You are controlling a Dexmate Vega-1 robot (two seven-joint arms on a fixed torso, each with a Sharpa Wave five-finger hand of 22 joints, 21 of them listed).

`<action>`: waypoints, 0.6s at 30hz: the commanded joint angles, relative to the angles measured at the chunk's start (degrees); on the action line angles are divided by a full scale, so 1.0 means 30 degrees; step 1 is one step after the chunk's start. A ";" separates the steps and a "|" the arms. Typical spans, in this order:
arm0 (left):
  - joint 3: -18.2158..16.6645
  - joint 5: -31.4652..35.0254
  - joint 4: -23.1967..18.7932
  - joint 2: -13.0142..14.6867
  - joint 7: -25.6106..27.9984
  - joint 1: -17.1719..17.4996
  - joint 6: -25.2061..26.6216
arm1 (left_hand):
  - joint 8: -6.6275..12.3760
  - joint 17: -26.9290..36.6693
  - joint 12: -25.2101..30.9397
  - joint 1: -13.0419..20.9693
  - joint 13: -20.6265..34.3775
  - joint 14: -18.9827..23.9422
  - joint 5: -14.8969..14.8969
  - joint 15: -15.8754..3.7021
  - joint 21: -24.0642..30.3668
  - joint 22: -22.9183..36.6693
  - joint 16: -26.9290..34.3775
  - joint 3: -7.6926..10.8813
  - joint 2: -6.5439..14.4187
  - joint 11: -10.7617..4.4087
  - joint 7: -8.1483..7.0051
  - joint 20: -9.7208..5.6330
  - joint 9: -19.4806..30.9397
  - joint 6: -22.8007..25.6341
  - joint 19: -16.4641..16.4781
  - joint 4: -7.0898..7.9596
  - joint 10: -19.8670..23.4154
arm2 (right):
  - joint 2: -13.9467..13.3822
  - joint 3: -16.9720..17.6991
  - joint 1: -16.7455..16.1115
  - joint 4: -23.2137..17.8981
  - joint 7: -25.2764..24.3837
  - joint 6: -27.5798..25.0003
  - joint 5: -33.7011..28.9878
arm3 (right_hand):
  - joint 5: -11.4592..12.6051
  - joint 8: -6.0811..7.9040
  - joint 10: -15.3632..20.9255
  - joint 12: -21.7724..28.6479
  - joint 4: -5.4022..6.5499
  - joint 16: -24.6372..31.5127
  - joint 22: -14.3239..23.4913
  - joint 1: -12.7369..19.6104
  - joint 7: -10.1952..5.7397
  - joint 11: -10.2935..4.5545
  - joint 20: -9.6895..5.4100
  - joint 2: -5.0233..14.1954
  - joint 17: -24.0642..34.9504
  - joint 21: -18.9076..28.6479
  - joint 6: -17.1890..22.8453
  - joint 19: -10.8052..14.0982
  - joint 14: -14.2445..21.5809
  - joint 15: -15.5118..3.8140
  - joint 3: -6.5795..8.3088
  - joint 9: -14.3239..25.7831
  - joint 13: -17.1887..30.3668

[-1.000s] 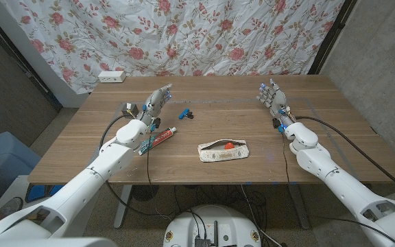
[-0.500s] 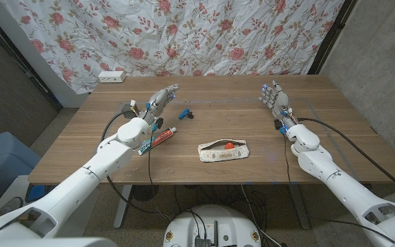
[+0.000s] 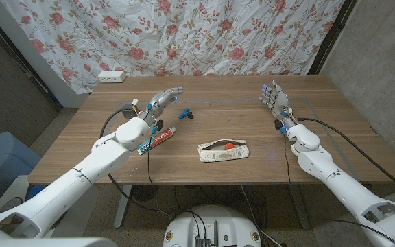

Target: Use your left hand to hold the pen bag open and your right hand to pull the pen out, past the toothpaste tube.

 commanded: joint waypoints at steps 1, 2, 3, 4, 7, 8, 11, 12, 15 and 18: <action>-0.0219 0.1165 -0.2352 0.1331 0.0394 0.0780 0.1526 | 0.0154 0.0085 0.0116 0.0365 0.0072 0.0262 0.0007 -0.0628 0.0089 0.0021 0.0070 0.0038 -0.0074 -0.0034 -0.0019 -0.0037 0.0051 0.0391 0.0190 -0.0089 0.0334 | 0.0211 -0.0166 0.0385 0.0588 0.0400 0.0147 -0.0004 | 0.0174 0.0168 0.0220 0.0082 -0.0024 -0.0036 0.0040 -0.0025 -0.0004 -0.0062 -0.0109 0.0262 -0.0011 0.0115 0.0183 0.0032 0.0137 0.0056 0.0149 0.0041 0.0008; -0.0218 0.1282 -0.2513 0.1433 0.0405 0.0835 0.1617 | 0.0155 0.0086 0.0116 0.0452 0.0072 0.0334 0.0009 -0.0684 0.0090 0.0020 0.0081 0.0032 -0.0108 -0.0025 -0.0077 -0.0030 0.0051 0.0472 0.0225 -0.0095 0.0393 | 0.0234 -0.0174 0.0424 0.0654 0.0439 0.0165 0.0002 | 0.0173 0.0169 0.0219 0.0080 -0.0026 -0.0037 0.0040 -0.0026 -0.0008 -0.0071 -0.0120 0.0263 -0.0019 0.0117 0.0191 0.0037 0.0138 0.0056 0.0152 0.0041 0.0007; -0.0202 0.1419 -0.2694 0.1551 0.0410 0.0862 0.1786 | 0.0162 0.0086 0.0125 0.0509 0.0072 0.0364 0.0013 -0.0678 0.0090 0.0020 0.0082 0.0031 -0.0126 -0.0055 -0.0106 -0.0019 0.0051 0.0539 0.0245 -0.0099 0.0452 | 0.0250 -0.0182 0.0457 0.0705 0.0468 0.0177 0.0005 | 0.0173 0.0171 0.0215 0.0078 -0.0026 -0.0036 0.0040 -0.0028 -0.0007 -0.0071 -0.0117 0.0263 -0.0021 0.0118 0.0196 0.0039 0.0142 0.0058 0.0153 0.0041 0.0007; -0.0178 0.1568 -0.2891 0.1674 0.0418 0.0875 0.2003 | 0.0180 0.0085 0.0134 0.0605 0.0073 0.0423 0.0019 -0.0694 0.0084 0.0019 0.0086 0.0030 -0.0154 -0.0077 -0.0170 -0.0012 0.0051 0.0662 0.0264 -0.0105 0.0534 | 0.0277 -0.0201 0.0518 0.0799 0.0509 0.0190 -0.0004 | 0.0171 0.0171 0.0204 0.0073 -0.0028 -0.0036 0.0040 -0.0030 -0.0002 -0.0089 -0.0123 0.0261 -0.0028 0.0121 0.0202 0.0048 0.0145 0.0058 0.0155 0.0041 0.0006; -0.0123 0.2053 -0.3429 0.1928 0.0564 0.0952 0.2480 | 0.0199 0.0086 0.0134 0.0782 0.0073 0.0496 0.0025 -0.0762 0.0092 0.0018 0.0081 0.0026 -0.0214 -0.0152 -0.0241 -0.0005 0.0052 0.0853 0.0347 -0.0116 0.0648 | 0.0383 -0.0243 0.0700 0.1116 0.0689 0.0271 0.0021 | 0.0168 0.0169 0.0218 0.0077 -0.0029 -0.0021 0.0039 -0.0039 -0.0013 -0.0083 -0.0119 0.0260 -0.0044 0.0128 0.0209 0.0069 0.0190 0.0055 0.0159 0.0041 0.0005; -0.0120 0.2199 -0.3534 0.1992 0.0585 0.1001 0.2441 | 0.0220 0.0088 0.0125 0.0891 0.0073 0.0547 0.0029 -0.0803 0.0087 0.0017 0.0082 0.0020 -0.0259 -0.0145 -0.0278 0.0007 0.0052 0.0996 0.0375 -0.0123 0.0695 | 0.0428 -0.0252 0.0763 0.1241 0.0779 0.0328 0.0045 | 0.0167 0.0171 0.0216 0.0075 -0.0031 -0.0020 0.0039 -0.0040 -0.0010 -0.0109 -0.0108 0.0258 -0.0049 0.0129 0.0217 0.0073 0.0194 0.0058 0.0161 0.0041 0.0005; -0.0092 0.2714 -0.4100 0.2193 0.0835 0.1128 0.2948 | 0.0248 0.0091 0.0146 0.1089 0.0074 0.0632 0.0036 -0.0803 0.0078 0.0016 0.0081 0.0009 -0.0342 -0.0177 -0.0337 -0.0042 0.0053 0.1229 0.0423 -0.0132 0.0873 | 0.0549 -0.0292 0.0955 0.1583 0.0990 0.0458 0.0071 | 0.0164 0.0167 0.0209 0.0070 -0.0035 -0.0021 0.0039 -0.0043 -0.0009 -0.0098 -0.0110 0.0260 -0.0064 0.0132 0.0220 0.0085 0.0199 0.0062 0.0167 0.0041 0.0004; -0.0087 0.2888 -0.4282 0.2286 0.0884 0.1172 0.3098 | 0.0254 0.0092 0.0161 0.1179 0.0074 0.0675 0.0040 -0.0812 0.0073 0.0015 0.0083 0.0005 -0.0380 -0.0249 -0.0347 -0.0047 0.0053 0.1318 0.0441 -0.0135 0.0970 | 0.0601 -0.0302 0.1029 0.1727 0.1081 0.0529 0.0086 | 0.0163 0.0166 0.0212 0.0071 -0.0030 -0.0020 0.0040 -0.0053 -0.0018 -0.0094 -0.0101 0.0262 -0.0066 0.0131 0.0220 0.0083 0.0201 0.0062 0.0166 0.0041 0.0004; -0.0093 0.3371 -0.4784 0.2460 0.1115 0.1355 0.3457 | 0.0285 0.0095 0.0172 0.1479 0.0075 0.0788 0.0050 -0.0858 0.0070 0.0014 0.0078 -0.0014 -0.0506 -0.0293 -0.0450 -0.0035 0.0054 0.1645 0.0526 -0.0140 0.1199 | 0.0714 -0.0338 0.1227 0.2077 0.1287 0.0679 0.0097 | 0.0159 0.0165 0.0204 0.0065 -0.0031 -0.0018 0.0040 -0.0061 -0.0018 -0.0115 -0.0097 0.0264 -0.0080 0.0132 0.0229 0.0089 0.0207 0.0051 0.0170 0.0041 0.0003; -0.0130 0.3744 -0.5308 0.2608 0.1295 0.1553 0.3909 | 0.0300 0.0095 0.0174 0.1638 0.0075 0.0894 0.0053 -0.0890 0.0082 0.0014 0.0092 -0.0028 -0.0579 -0.0310 -0.0477 -0.0072 0.0055 0.1817 0.0610 -0.0142 0.1310 | 0.0833 -0.0357 0.1392 0.2413 0.1494 0.0825 0.0141 | 0.0161 0.0167 0.0214 0.0068 -0.0039 -0.0016 0.0040 -0.0052 -0.0013 -0.0122 -0.0104 0.0271 -0.0092 0.0132 0.0240 0.0093 0.0222 0.0065 0.0182 0.0041 0.0002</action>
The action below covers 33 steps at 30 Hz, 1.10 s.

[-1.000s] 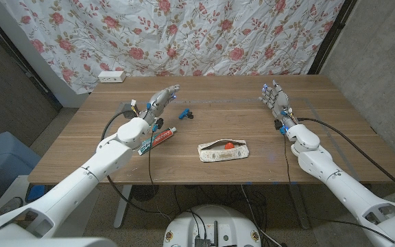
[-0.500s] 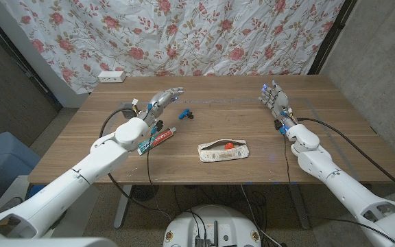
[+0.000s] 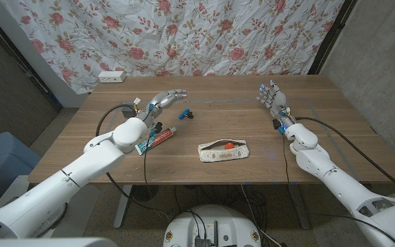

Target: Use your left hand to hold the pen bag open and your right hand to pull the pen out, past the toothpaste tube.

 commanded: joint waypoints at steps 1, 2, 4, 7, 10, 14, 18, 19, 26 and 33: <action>-0.0032 0.1777 -0.2152 0.0871 0.0705 0.0683 0.1719 | 0.0160 0.0096 0.0170 0.0422 0.0077 0.0224 0.0054 -0.0845 0.0080 0.0062 0.0088 -0.0034 -0.0066 -0.0030 -0.0017 0.0012 0.0057 0.0397 0.0256 -0.0146 0.0283 | 0.0453 -0.0142 0.0717 0.1324 0.0752 0.0478 0.0143 | 0.0160 0.0096 0.0076 0.0067 -0.0037 -0.0021 0.0041 0.0175 -0.0019 -0.0009 -0.0103 0.0048 -0.0012 0.0134 0.0252 0.0098 0.0216 0.0053 0.0184 0.0043 0.0000; -0.0044 0.1864 -0.2373 0.0925 0.0734 0.0737 0.1983 | 0.0171 0.0096 0.0162 0.0478 0.0077 0.0234 0.0056 -0.0853 0.0074 0.0062 0.0082 -0.0041 -0.0094 -0.0048 -0.0038 0.0008 0.0057 0.0474 0.0259 -0.0146 0.0301 | 0.0490 -0.0147 0.0767 0.1436 0.0842 0.0528 0.0169 | 0.0158 0.0095 0.0080 0.0069 -0.0036 -0.0021 0.0041 0.0169 -0.0017 0.0005 -0.0100 0.0045 -0.0014 0.0134 0.0252 0.0100 0.0213 0.0054 0.0182 0.0043 0.0000; -0.0062 0.2071 -0.2780 0.1134 0.0682 0.0836 0.2327 | 0.0166 0.0097 0.0155 0.0569 0.0077 0.0264 0.0057 -0.0848 0.0067 0.0062 0.0078 -0.0053 -0.0143 -0.0060 -0.0081 0.0024 0.0056 0.0547 0.0272 -0.0147 0.0344 | 0.0554 -0.0160 0.0866 0.1639 0.0996 0.0617 0.0201 | 0.0156 0.0097 0.0087 0.0070 -0.0035 -0.0021 0.0041 0.0161 -0.0018 -0.0007 -0.0100 0.0045 -0.0022 0.0136 0.0263 0.0108 0.0213 0.0053 0.0183 0.0043 0.0000; -0.0034 0.2506 -0.3512 0.1449 0.0696 0.0957 0.3116 | 0.0181 0.0098 0.0161 0.0730 0.0078 0.0332 0.0060 -0.0878 0.0048 0.0062 0.0079 -0.0073 -0.0231 -0.0106 -0.0178 0.0014 0.0056 0.0727 0.0273 -0.0150 0.0463 | 0.0640 -0.0177 0.1007 0.1914 0.1180 0.0735 0.0230 | 0.0155 0.0096 0.0088 0.0069 -0.0044 -0.0014 0.0041 0.0167 -0.0018 0.0023 -0.0106 0.0048 -0.0038 0.0137 0.0272 0.0114 0.0239 0.0074 0.0194 0.0043 -0.0001; 0.0129 0.3011 -0.4196 0.1594 0.0793 0.0959 0.4136 | 0.0236 0.0098 0.0158 0.0998 0.0078 0.0461 0.0064 -0.0870 0.0019 0.0061 0.0084 -0.0108 -0.0380 -0.0129 -0.0289 0.0038 0.0057 0.1103 0.0263 -0.0151 0.0629 | 0.0715 -0.0192 0.1137 0.2187 0.1376 0.0883 0.0249 | 0.0153 0.0100 0.0087 0.0067 -0.0052 -0.0014 0.0041 0.0171 -0.0015 0.0029 -0.0102 0.0055 -0.0055 0.0137 0.0292 0.0119 0.0248 0.0104 0.0204 0.0043 -0.0001; 0.0557 0.3747 -0.4772 0.1640 0.0814 0.0794 0.5065 | 0.0299 0.0098 0.0136 0.1451 0.0078 0.0667 0.0077 -0.0851 0.0038 0.0062 0.0091 -0.0131 -0.0527 -0.0267 -0.0310 -0.0058 0.0057 0.1680 0.0399 -0.0138 0.0838 | 0.0755 -0.0206 0.1253 0.2438 0.1614 0.0940 0.0305 | 0.0145 0.0101 0.0112 0.0074 -0.0052 -0.0010 0.0041 0.0152 -0.0020 0.0024 -0.0101 0.0056 -0.0064 0.0138 0.0312 0.0128 0.0238 0.0089 0.0197 0.0043 -0.0002; 0.1125 0.4655 -0.5282 0.1695 0.0725 0.0502 0.5896 | 0.0326 0.0097 0.0157 0.1872 0.0076 0.0880 0.0085 -0.0842 0.0031 0.0061 0.0100 -0.0157 -0.0661 -0.0357 -0.0346 -0.0093 0.0055 0.2154 0.0478 -0.0134 0.1130 | 0.0800 -0.0181 0.1380 0.2733 0.1857 0.1069 0.0379 | 0.0139 0.0113 0.0116 0.0072 -0.0069 -0.0002 0.0042 0.0159 0.0005 0.0044 -0.0098 0.0065 -0.0081 0.0141 0.0365 0.0142 0.0245 0.0107 0.0201 0.0044 -0.0003; 0.1227 0.4829 -0.5395 0.1693 0.0698 0.0455 0.6064 | 0.0361 0.0097 0.0161 0.2051 0.0076 0.0949 0.0090 -0.0840 0.0023 0.0061 0.0098 -0.0164 -0.0704 -0.0339 -0.0325 -0.0076 0.0055 0.2419 0.0491 -0.0130 0.1240 | 0.0802 -0.0175 0.1402 0.2790 0.1896 0.1101 0.0384 | 0.0138 0.0113 0.0126 0.0075 -0.0075 -0.0001 0.0042 0.0162 0.0002 0.0031 -0.0118 0.0065 -0.0086 0.0143 0.0372 0.0152 0.0246 0.0107 0.0202 0.0044 -0.0003; 0.2127 0.6158 -0.6289 0.1730 0.0221 -0.0022 0.7403 | 0.0347 0.0094 0.0178 0.2889 0.0074 0.1437 0.0093 -0.0914 0.0029 0.0061 0.0124 -0.0258 -0.0973 -0.0526 -0.0229 0.0011 0.0053 0.3305 0.0671 -0.0110 0.1807 | 0.0712 -0.0086 0.1284 0.2748 0.2041 0.1185 0.0495 | 0.0130 0.0111 0.0138 0.0074 -0.0104 0.0003 0.0042 0.0176 0.0007 0.0047 -0.0119 0.0083 -0.0114 0.0142 0.0405 0.0163 0.0237 0.0109 0.0212 0.0044 -0.0004; 0.2842 0.7095 -0.6845 0.1797 -0.0461 -0.0368 0.7904 | 0.0311 0.0094 0.0165 0.3254 0.0072 0.1564 0.0094 -0.0972 0.0005 0.0061 0.0101 -0.0318 -0.1103 -0.0577 -0.0287 0.0105 0.0051 0.3664 0.0682 -0.0102 0.2007 | 0.0469 0.0004 0.0871 0.2214 0.1828 0.1297 0.0424 | 0.0119 0.0103 0.0128 0.0065 -0.0121 0.0015 0.0042 0.0171 0.0006 0.0008 -0.0107 0.0098 -0.0131 0.0139 0.0419 0.0170 0.0229 0.0096 0.0209 0.0044 -0.0005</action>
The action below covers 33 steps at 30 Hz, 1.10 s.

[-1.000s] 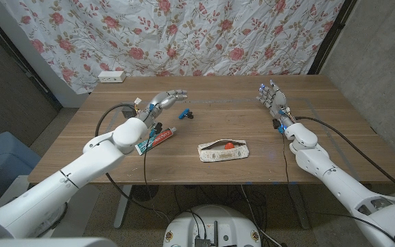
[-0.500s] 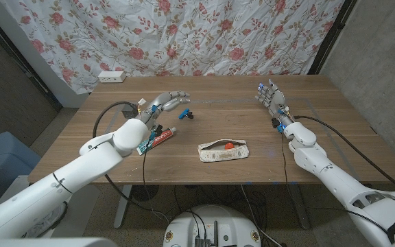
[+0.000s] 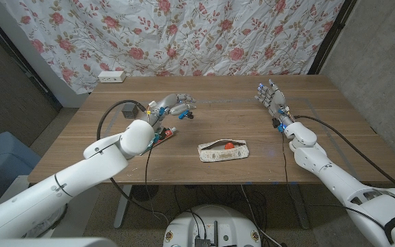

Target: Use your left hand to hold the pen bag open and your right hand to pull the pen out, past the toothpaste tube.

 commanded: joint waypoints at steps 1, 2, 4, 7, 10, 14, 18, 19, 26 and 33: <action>0.1407 0.2946 -0.1380 0.0145 -0.1268 -0.0699 0.2720 | 0.0055 0.0096 0.0017 0.0402 0.0074 0.0178 0.0092 -0.0993 -0.0001 0.0058 0.0089 -0.0095 -0.0086 0.0004 -0.0103 0.0085 0.0053 0.0399 0.0083 -0.0017 0.0272 | -0.0304 0.0187 -0.0461 -0.0419 -0.0112 0.0226 -0.0036 | 0.0118 0.0105 0.0135 0.0067 -0.0019 0.0016 0.0043 0.0170 -0.0028 0.0009 0.0028 0.0100 0.0047 0.0068 0.0182 0.0036 0.0128 -0.0013 0.0108 0.0045 -0.0006; 0.1547 0.3134 -0.1485 0.0135 -0.1370 -0.0770 0.2900 | 0.0059 0.0096 0.0007 0.0454 0.0074 0.0183 0.0090 -0.0993 -0.0005 0.0059 0.0081 -0.0108 -0.0106 0.0002 -0.0085 0.0078 0.0053 0.0482 0.0079 -0.0013 0.0281 | -0.0354 0.0212 -0.0543 -0.0528 -0.0170 0.0240 -0.0044 | 0.0116 0.0101 0.0143 0.0070 -0.0025 0.0021 0.0043 0.0173 -0.0021 0.0045 0.0021 0.0100 0.0044 0.0068 0.0179 0.0038 0.0137 -0.0003 0.0108 0.0045 -0.0007; 0.1812 0.3487 -0.1686 0.0156 -0.1618 -0.0908 0.3175 | 0.0052 0.0097 -0.0015 0.0569 0.0074 0.0201 0.0087 -0.0993 -0.0025 0.0060 0.0069 -0.0141 -0.0155 -0.0006 -0.0179 0.0118 0.0053 0.0638 0.0040 -0.0005 0.0306 | -0.0445 0.0256 -0.0714 -0.0740 -0.0325 0.0312 -0.0101 | 0.0115 0.0098 0.0139 0.0067 -0.0037 0.0024 0.0043 0.0183 -0.0019 0.0037 -0.0006 0.0105 0.0037 0.0069 0.0179 0.0045 0.0137 -0.0009 0.0110 0.0045 -0.0007; 0.2351 0.4278 -0.2084 0.0206 -0.1968 -0.1154 0.3782 | 0.0047 0.0098 -0.0052 0.0727 0.0074 0.0188 0.0084 -0.0988 -0.0050 0.0062 0.0041 -0.0191 -0.0224 -0.0027 -0.0165 0.0168 0.0053 0.0869 -0.0025 0.0008 0.0317 | -0.0614 0.0323 -0.1025 -0.1129 -0.0465 0.0351 -0.0116 | 0.0112 0.0097 0.0152 0.0070 -0.0051 0.0029 0.0043 0.0193 -0.0026 0.0022 -0.0015 0.0113 0.0029 0.0065 0.0187 0.0040 0.0141 -0.0015 0.0114 0.0045 -0.0007; 0.2981 0.5157 -0.2489 0.0216 -0.2393 -0.1448 0.4499 | 0.0041 0.0099 -0.0073 0.0859 0.0075 0.0201 0.0082 -0.1005 -0.0067 0.0063 0.0031 -0.0237 -0.0288 -0.0047 -0.0190 0.0178 0.0053 0.1067 -0.0079 0.0016 0.0346 | -0.0794 0.0367 -0.1325 -0.1486 -0.0605 0.0383 -0.0172 | 0.0108 0.0100 0.0160 0.0071 -0.0058 0.0037 0.0043 0.0194 -0.0007 0.0027 -0.0017 0.0130 0.0024 0.0063 0.0209 0.0042 0.0140 -0.0018 0.0115 0.0045 -0.0008; 0.3728 0.6230 -0.2772 0.0130 -0.2859 -0.1742 0.5168 | 0.0007 0.0101 -0.0104 0.1053 0.0076 0.0216 0.0083 -0.0935 -0.0069 0.0063 0.0019 -0.0296 -0.0381 -0.0059 -0.0331 0.0247 0.0053 0.1272 -0.0103 0.0016 0.0370 | -0.0961 0.0438 -0.1664 -0.1859 -0.0684 0.0427 -0.0144 | 0.0104 0.0096 0.0169 0.0072 -0.0071 0.0054 0.0043 0.0199 -0.0006 0.0029 -0.0018 0.0141 0.0016 0.0061 0.0213 0.0043 0.0165 -0.0022 0.0116 0.0045 -0.0008; 0.4250 0.7188 -0.2923 -0.0010 -0.3094 -0.1848 0.5627 | 0.0002 0.0101 -0.0115 0.1260 0.0078 0.0296 0.0091 -0.0952 -0.0047 0.0063 0.0033 -0.0340 -0.0450 -0.0069 -0.0379 0.0284 0.0055 0.1540 -0.0058 0.0017 0.0438 | -0.1172 0.0457 -0.1928 -0.2259 -0.0788 0.0337 -0.0198 | 0.0098 0.0102 0.0160 0.0065 -0.0073 0.0064 0.0043 0.0192 -0.0020 0.0040 -0.0019 0.0163 0.0013 0.0060 0.0245 0.0047 0.0162 -0.0032 0.0115 0.0045 -0.0009; 0.4396 0.7450 -0.2954 -0.0006 -0.3209 -0.1909 0.5698 | -0.0011 0.0101 -0.0116 0.1285 0.0078 0.0326 0.0091 -0.0936 -0.0047 0.0063 0.0042 -0.0345 -0.0457 -0.0069 -0.0376 0.0302 0.0055 0.1540 -0.0059 0.0017 0.0446 | -0.1208 0.0472 -0.1991 -0.2348 -0.0824 0.0323 -0.0197 | 0.0097 0.0103 0.0159 0.0065 -0.0074 0.0066 0.0043 0.0191 -0.0015 0.0045 -0.0012 0.0166 0.0012 0.0062 0.0251 0.0052 0.0162 -0.0032 0.0114 0.0045 -0.0009; 0.5785 0.9847 -0.3269 -0.0156 -0.4613 -0.2667 0.6919 | -0.0088 0.0093 -0.0102 0.1784 0.0081 0.0624 0.0106 -0.0989 0.0015 0.0064 0.0083 -0.0431 -0.0561 -0.0113 -0.0402 0.0385 0.0061 0.2013 0.0130 0.0032 0.0705 | -0.1382 0.0545 -0.2317 -0.2813 -0.1018 0.0185 -0.0161 | 0.0086 0.0129 0.0206 0.0078 -0.0085 0.0084 0.0043 0.0178 0.0020 0.0042 -0.0014 0.0180 0.0002 0.0066 0.0353 0.0074 0.0168 -0.0039 0.0104 0.0046 -0.0010; 0.6896 1.1935 -0.3214 -0.0707 -0.5911 -0.3182 0.7557 | -0.0054 0.0099 -0.0095 0.2427 0.0079 0.0804 0.0098 -0.1151 0.0022 0.0062 0.0057 -0.0645 -0.0920 -0.0374 -0.0702 0.0298 0.0059 0.2982 0.0294 0.0012 0.1060 | -0.1409 0.0595 -0.2405 -0.2832 -0.0937 0.0203 -0.0058 | 0.0080 0.0130 0.0251 0.0091 -0.0096 0.0093 0.0043 0.0174 0.0030 0.0031 -0.0002 0.0192 -0.0009 0.0065 0.0392 0.0083 0.0164 -0.0040 0.0102 0.0046 -0.0011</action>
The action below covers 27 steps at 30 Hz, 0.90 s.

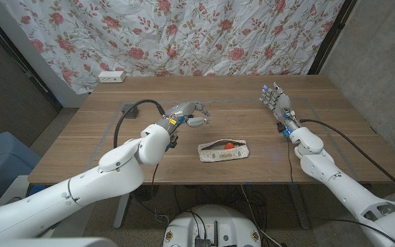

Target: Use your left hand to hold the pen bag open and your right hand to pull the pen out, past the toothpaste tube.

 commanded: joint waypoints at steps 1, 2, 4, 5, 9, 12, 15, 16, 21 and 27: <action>0.2106 0.3779 -0.0246 -0.0640 -0.2244 -0.1015 0.1495 | 0.0055 0.0101 -0.0012 0.0576 0.0079 0.0251 0.0096 -0.1083 0.0021 0.0061 0.0057 -0.0229 -0.0276 -0.0160 -0.0197 -0.0058 0.0059 0.0754 0.0183 0.0038 0.0444 | -0.0210 0.0110 -0.0375 -0.0392 -0.0051 -0.0115 0.0115 | 0.0078 0.0135 0.0241 0.0085 -0.0096 0.0094 0.0043 0.0067 0.0063 0.0014 -0.0012 0.0094 -0.0014 0.0066 0.0170 0.0089 0.0160 -0.0042 0.0100 0.0047 -0.0012; 0.2284 0.4093 -0.0235 -0.0743 -0.2554 -0.1110 0.1635 | 0.0063 0.0101 -0.0018 0.0653 0.0078 0.0280 0.0094 -0.1093 0.0017 0.0061 0.0058 -0.0263 -0.0324 -0.0191 -0.0222 -0.0064 0.0058 0.0893 0.0191 0.0044 0.0476 | -0.0211 0.0122 -0.0379 -0.0369 -0.0009 -0.0100 0.0146 | 0.0078 0.0136 0.0244 0.0086 -0.0094 0.0096 0.0043 0.0063 0.0064 0.0010 -0.0016 0.0096 -0.0013 0.0065 0.0175 0.0087 0.0160 -0.0044 0.0099 0.0047 -0.0012; 0.2738 0.4922 -0.0171 -0.0934 -0.3096 -0.1286 0.1863 | 0.0079 0.0102 -0.0012 0.0768 0.0078 0.0307 0.0090 -0.1117 0.0014 0.0061 0.0053 -0.0319 -0.0408 -0.0238 -0.0229 -0.0113 0.0056 0.1122 0.0211 0.0049 0.0562 | -0.0220 0.0148 -0.0394 -0.0331 0.0054 -0.0044 0.0183 | 0.0077 0.0131 0.0241 0.0082 -0.0100 0.0097 0.0043 0.0065 0.0064 0.0010 -0.0003 0.0100 -0.0021 0.0064 0.0177 0.0087 0.0162 -0.0035 0.0102 0.0047 -0.0012; 0.2907 0.5280 -0.0116 -0.1037 -0.3310 -0.1327 0.1918 | 0.0085 0.0102 -0.0007 0.0825 0.0078 0.0328 0.0089 -0.1138 0.0012 0.0060 0.0053 -0.0348 -0.0453 -0.0256 -0.0244 -0.0124 0.0055 0.1229 0.0219 0.0050 0.0611 | -0.0238 0.0161 -0.0406 -0.0324 0.0084 -0.0028 0.0197 | 0.0075 0.0129 0.0242 0.0082 -0.0096 0.0102 0.0043 0.0058 0.0065 0.0017 -0.0010 0.0105 -0.0020 0.0066 0.0177 0.0094 0.0165 -0.0036 0.0100 0.0047 -0.0012; 0.3382 0.6490 0.0171 -0.1394 -0.4217 -0.1457 0.1876 | 0.0041 0.0103 -0.0010 0.1098 0.0077 0.0432 0.0090 -0.1198 0.0015 0.0060 0.0059 -0.0458 -0.0618 -0.0266 -0.0344 -0.0096 0.0050 0.1541 0.0278 0.0057 0.0758 | -0.0352 0.0218 -0.0484 -0.0350 0.0197 -0.0033 0.0268 | 0.0071 0.0123 0.0234 0.0076 -0.0101 0.0108 0.0043 0.0052 0.0073 0.0034 -0.0009 0.0110 -0.0024 0.0065 0.0185 0.0098 0.0163 -0.0045 0.0095 0.0047 -0.0012; 0.3656 0.7419 0.0408 -0.1672 -0.4897 -0.1494 0.1755 | 0.0022 0.0104 -0.0034 0.1264 0.0076 0.0487 0.0093 -0.1267 0.0006 0.0059 0.0060 -0.0519 -0.0730 -0.0317 -0.0429 -0.0096 0.0046 0.1722 0.0287 0.0048 0.0788 | -0.0419 0.0287 -0.0539 -0.0332 0.0266 0.0029 0.0322 | 0.0070 0.0122 0.0237 0.0075 -0.0113 0.0117 0.0043 0.0059 0.0075 0.0072 -0.0001 0.0115 -0.0031 0.0062 0.0199 0.0096 0.0175 -0.0044 0.0096 0.0047 -0.0012; 0.3933 0.8461 0.0635 -0.1892 -0.5671 -0.1524 0.1479 | 0.0018 0.0105 -0.0057 0.1462 0.0075 0.0504 0.0100 -0.1286 -0.0006 0.0060 0.0045 -0.0586 -0.0842 -0.0392 -0.0484 -0.0068 0.0071 0.1935 0.0285 0.0050 0.0830 | -0.0477 0.0359 -0.0610 -0.0333 0.0341 0.0091 0.0398 | 0.0069 0.0118 0.0244 0.0076 -0.0120 0.0116 0.0043 0.0059 0.0065 0.0042 -0.0002 0.0124 -0.0039 0.0063 0.0207 0.0102 0.0167 -0.0039 0.0100 0.0047 -0.0012; 0.3976 0.8794 0.0711 -0.2054 -0.5893 -0.1464 0.1512 | 0.0028 0.0105 -0.0069 0.1535 0.0075 0.0514 0.0102 -0.1295 -0.0010 0.0060 0.0043 -0.0609 -0.0874 -0.0399 -0.0475 -0.0085 0.0071 0.2056 0.0280 0.0055 0.0833 | -0.0508 0.0372 -0.0631 -0.0344 0.0375 0.0089 0.0417 | 0.0070 0.0115 0.0246 0.0076 -0.0127 0.0116 0.0043 0.0068 0.0056 0.0043 0.0001 0.0125 -0.0045 0.0062 0.0203 0.0102 0.0172 -0.0029 0.0105 0.0047 -0.0012; 0.4306 1.1011 0.1085 -0.2466 -0.7305 -0.1282 0.1103 | 0.0026 0.0106 -0.0072 0.1825 0.0074 0.0571 0.0107 -0.1386 -0.0021 0.0061 0.0038 -0.0703 -0.0994 -0.0465 -0.0704 -0.0112 0.0102 0.2396 0.0279 0.0074 0.0966 | -0.0555 0.0414 -0.0708 -0.0297 0.0563 0.0101 0.0544 | 0.0067 0.0113 0.0244 0.0072 -0.0125 0.0121 0.0043 0.0054 0.0062 0.0047 0.0001 0.0137 -0.0051 0.0061 0.0223 0.0106 0.0169 -0.0043 0.0103 0.0047 -0.0013; 0.3822 1.2903 0.1492 -0.3332 -0.7963 -0.0217 0.0871 | 0.0094 0.0108 -0.0069 0.2174 0.0071 0.0637 0.0109 -0.1453 -0.0043 0.0063 0.0031 -0.0844 -0.1138 -0.0574 -0.0875 -0.0133 0.0132 0.3024 0.0234 0.0104 0.1161 | -0.0554 0.0439 -0.0760 -0.0261 0.0724 0.0144 0.0642 | 0.0064 0.0106 0.0225 0.0060 -0.0132 0.0131 0.0043 0.0046 0.0060 0.0056 0.0001 0.0150 -0.0063 0.0057 0.0235 0.0104 0.0176 0.0002 0.0103 0.0047 -0.0013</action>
